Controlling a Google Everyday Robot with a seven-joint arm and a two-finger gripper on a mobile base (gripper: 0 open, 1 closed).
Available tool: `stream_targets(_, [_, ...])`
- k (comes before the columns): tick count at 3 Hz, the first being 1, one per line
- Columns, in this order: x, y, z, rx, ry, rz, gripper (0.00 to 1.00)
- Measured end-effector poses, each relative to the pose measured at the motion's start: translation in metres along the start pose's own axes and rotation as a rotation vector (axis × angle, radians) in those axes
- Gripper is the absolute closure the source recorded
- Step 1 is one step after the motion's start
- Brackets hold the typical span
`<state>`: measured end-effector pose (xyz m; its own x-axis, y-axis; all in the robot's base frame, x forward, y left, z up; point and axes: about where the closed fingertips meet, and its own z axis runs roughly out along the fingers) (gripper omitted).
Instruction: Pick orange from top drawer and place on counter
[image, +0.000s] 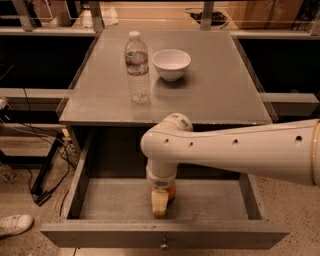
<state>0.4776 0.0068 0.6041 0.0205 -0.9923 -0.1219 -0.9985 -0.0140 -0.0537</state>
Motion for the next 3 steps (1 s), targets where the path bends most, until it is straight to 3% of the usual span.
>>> stream_targets(3, [0.0,0.0,0.0,0.0,0.0,0.0,0.66])
